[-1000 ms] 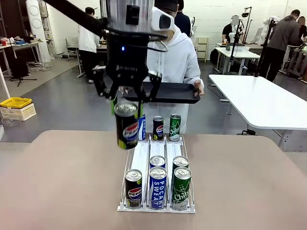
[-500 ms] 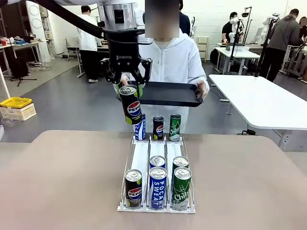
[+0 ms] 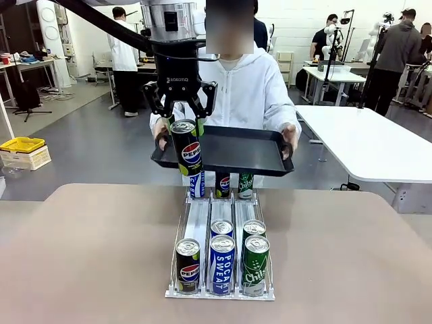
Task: Retrieve and hand over the desired beverage to the person.
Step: Place the picked can on the Handle tray extended by the person.
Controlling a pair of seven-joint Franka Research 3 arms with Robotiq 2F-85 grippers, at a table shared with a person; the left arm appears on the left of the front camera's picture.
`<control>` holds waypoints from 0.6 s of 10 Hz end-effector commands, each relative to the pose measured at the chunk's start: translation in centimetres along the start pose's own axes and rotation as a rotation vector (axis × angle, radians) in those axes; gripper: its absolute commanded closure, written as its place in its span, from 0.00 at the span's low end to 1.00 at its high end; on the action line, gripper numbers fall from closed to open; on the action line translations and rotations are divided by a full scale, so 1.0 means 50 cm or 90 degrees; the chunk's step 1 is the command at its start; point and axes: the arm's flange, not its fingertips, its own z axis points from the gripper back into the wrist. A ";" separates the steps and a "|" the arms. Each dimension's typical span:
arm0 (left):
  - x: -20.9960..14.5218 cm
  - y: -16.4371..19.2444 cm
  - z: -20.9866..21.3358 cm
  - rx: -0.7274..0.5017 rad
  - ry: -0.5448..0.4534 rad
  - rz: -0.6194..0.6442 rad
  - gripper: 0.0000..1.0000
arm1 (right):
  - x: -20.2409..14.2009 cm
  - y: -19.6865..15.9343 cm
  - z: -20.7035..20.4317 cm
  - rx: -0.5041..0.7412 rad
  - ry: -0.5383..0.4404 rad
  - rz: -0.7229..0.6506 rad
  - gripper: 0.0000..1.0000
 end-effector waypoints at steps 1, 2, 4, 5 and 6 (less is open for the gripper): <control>-0.011 0.008 0.000 0.006 -0.016 0.012 1.00 | 0.004 -0.001 -0.002 0.021 -0.016 0.007 0.00; -0.011 0.008 0.000 0.006 -0.016 0.012 1.00 | 0.004 -0.001 -0.002 0.021 -0.016 0.007 0.00; -0.011 0.008 0.000 0.006 -0.016 0.012 1.00 | 0.004 -0.001 -0.002 0.021 -0.016 0.007 0.00; -0.011 0.008 0.000 0.006 -0.016 0.012 1.00 | 0.004 -0.001 -0.002 0.021 -0.016 0.007 0.00; -0.011 0.008 0.000 0.006 -0.016 0.012 1.00 | 0.004 -0.001 -0.002 0.021 -0.016 0.007 0.00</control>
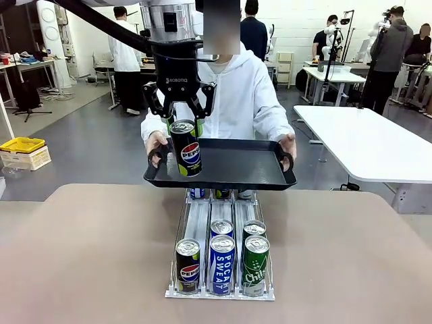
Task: Retrieve and hand over the desired beverage to the person.
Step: Place the picked can on the Handle tray extended by the person.
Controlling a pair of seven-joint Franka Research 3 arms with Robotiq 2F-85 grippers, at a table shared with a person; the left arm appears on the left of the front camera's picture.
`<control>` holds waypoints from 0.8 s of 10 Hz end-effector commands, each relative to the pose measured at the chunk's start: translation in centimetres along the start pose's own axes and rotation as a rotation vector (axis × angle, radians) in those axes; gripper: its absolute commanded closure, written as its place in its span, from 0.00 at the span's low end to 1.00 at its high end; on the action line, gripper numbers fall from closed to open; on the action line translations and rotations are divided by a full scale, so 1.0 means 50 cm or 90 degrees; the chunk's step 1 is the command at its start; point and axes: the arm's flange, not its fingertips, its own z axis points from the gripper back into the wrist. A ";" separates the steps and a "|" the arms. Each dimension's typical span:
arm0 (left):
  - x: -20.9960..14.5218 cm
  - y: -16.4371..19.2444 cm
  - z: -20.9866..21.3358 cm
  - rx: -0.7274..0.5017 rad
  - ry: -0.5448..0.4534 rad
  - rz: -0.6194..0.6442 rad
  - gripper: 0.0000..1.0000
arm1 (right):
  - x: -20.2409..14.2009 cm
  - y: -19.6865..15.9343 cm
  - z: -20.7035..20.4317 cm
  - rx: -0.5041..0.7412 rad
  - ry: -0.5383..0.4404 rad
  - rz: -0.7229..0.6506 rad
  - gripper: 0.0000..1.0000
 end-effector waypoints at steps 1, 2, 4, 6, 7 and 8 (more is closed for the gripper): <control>-0.012 0.005 0.001 0.005 -0.017 0.010 1.00 | 0.004 -0.001 -0.002 0.021 -0.016 0.007 0.00; -0.012 0.005 0.001 0.005 -0.017 0.010 1.00 | 0.004 -0.001 -0.002 0.021 -0.016 0.007 0.00; -0.012 0.005 0.001 0.005 -0.017 0.010 1.00 | 0.004 -0.001 -0.002 0.021 -0.016 0.007 0.00; 0.000 0.000 0.000 0.000 0.000 0.000 0.42 | 0.004 -0.001 -0.002 0.021 -0.016 0.007 0.00; 0.030 0.008 0.000 0.044 -0.015 -0.033 0.42 | 0.004 -0.001 -0.002 0.021 -0.016 0.007 0.00; 0.065 0.013 -0.001 0.060 0.011 -0.039 0.42 | 0.004 -0.001 -0.002 0.021 -0.016 0.007 0.00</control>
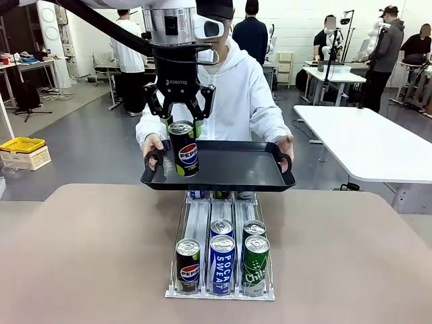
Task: Retrieve and hand over the desired beverage to the person.
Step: Place the picked can on the Handle tray extended by the person.
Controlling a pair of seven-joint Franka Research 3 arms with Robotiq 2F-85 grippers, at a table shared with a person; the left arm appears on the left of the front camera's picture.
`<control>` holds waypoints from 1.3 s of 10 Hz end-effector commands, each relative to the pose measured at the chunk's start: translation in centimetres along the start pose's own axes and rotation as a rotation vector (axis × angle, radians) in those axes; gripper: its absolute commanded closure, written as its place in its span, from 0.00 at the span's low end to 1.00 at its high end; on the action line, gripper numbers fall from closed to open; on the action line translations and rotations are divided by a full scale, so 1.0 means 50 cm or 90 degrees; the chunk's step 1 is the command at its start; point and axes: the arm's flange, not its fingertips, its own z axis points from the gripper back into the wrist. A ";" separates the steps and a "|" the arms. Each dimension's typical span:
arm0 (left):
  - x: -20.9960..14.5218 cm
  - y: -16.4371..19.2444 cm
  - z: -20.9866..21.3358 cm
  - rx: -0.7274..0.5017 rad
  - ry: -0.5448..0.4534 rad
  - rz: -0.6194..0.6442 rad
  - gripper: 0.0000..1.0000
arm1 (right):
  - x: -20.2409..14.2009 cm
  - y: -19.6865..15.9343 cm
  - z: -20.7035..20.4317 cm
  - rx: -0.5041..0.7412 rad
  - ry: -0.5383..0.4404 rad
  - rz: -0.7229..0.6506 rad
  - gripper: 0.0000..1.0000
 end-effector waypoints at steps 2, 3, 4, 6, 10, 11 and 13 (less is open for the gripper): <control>0.102 0.012 0.017 0.066 0.052 -0.018 0.42 | 0.004 -0.001 -0.002 0.021 -0.016 0.007 0.00; 0.124 0.016 0.017 0.075 0.059 -0.024 0.42 | 0.004 -0.001 -0.002 0.021 -0.016 0.007 0.00; 0.163 0.028 0.023 0.064 0.067 -0.021 0.42 | 0.004 -0.001 -0.002 0.021 -0.016 0.007 0.00; 0.229 0.063 0.027 0.022 0.109 -0.019 0.42 | 0.004 -0.001 -0.002 0.021 -0.016 0.007 0.00; 0.316 0.119 -0.016 -0.047 0.100 -0.026 0.42 | 0.004 -0.001 -0.002 0.021 -0.016 0.007 0.00; 0.321 0.122 -0.034 -0.061 0.087 -0.037 0.42 | 0.004 -0.001 -0.002 0.021 -0.016 0.007 0.00; 0.326 0.118 -0.078 -0.052 0.085 -0.042 0.42 | 0.004 -0.001 -0.002 0.021 -0.016 0.007 0.00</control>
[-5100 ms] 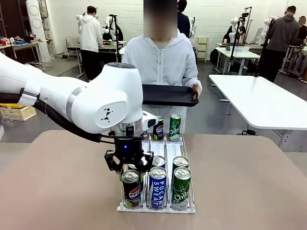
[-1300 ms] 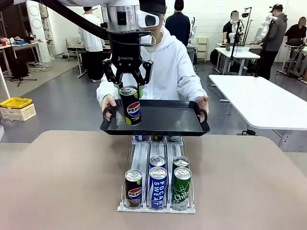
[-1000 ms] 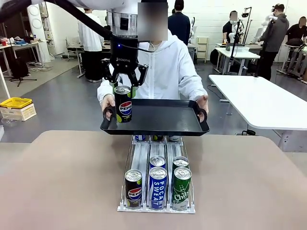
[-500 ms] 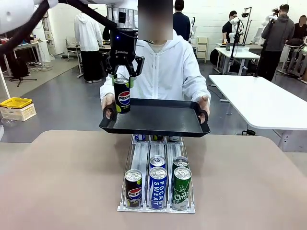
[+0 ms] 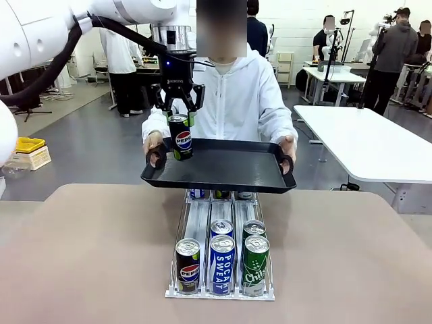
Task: Retrieve and hand over the desired beverage to the person.
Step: Place the picked can on the Handle tray extended by the person.
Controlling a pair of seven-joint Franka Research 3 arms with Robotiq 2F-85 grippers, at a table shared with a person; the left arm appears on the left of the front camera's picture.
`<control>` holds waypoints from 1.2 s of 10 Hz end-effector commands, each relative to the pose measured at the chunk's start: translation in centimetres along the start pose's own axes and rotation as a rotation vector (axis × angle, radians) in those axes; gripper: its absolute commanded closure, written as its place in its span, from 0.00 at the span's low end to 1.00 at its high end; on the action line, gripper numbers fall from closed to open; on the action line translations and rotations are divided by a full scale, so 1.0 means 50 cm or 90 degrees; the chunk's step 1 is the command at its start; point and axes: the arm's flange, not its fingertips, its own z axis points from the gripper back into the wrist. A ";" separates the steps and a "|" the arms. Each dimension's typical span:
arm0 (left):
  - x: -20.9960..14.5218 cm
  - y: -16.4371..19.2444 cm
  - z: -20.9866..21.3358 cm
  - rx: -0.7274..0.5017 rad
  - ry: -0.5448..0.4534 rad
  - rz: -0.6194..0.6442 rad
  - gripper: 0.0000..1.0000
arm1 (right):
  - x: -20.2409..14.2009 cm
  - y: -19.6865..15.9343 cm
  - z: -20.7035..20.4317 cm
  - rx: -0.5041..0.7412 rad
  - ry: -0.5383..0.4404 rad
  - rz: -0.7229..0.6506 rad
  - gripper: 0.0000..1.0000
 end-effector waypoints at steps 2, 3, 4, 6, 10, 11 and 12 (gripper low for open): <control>0.022 -0.017 -0.007 0.002 -0.005 -0.028 0.42 | 0.004 -0.001 -0.002 0.021 -0.016 0.007 0.00; 0.021 -0.023 -0.016 0.007 -0.007 -0.035 0.42 | 0.004 -0.001 -0.002 0.021 -0.016 0.007 0.00; 0.020 -0.026 -0.026 0.011 0.000 -0.041 0.42 | 0.004 -0.001 -0.002 0.021 -0.016 0.007 0.00; 0.025 -0.030 -0.041 0.023 0.014 -0.042 0.42 | 0.004 -0.001 -0.002 0.021 -0.016 0.007 0.00; 0.047 -0.046 -0.064 0.037 0.047 -0.044 0.42 | 0.004 -0.001 -0.002 0.021 -0.016 0.007 0.00; 0.047 -0.045 -0.064 0.038 0.046 -0.045 0.42 | 0.004 -0.001 -0.002 0.021 -0.016 0.007 0.00; 0.044 -0.045 -0.063 0.039 0.043 -0.050 0.05 | 0.004 -0.001 -0.002 0.021 -0.016 0.007 0.00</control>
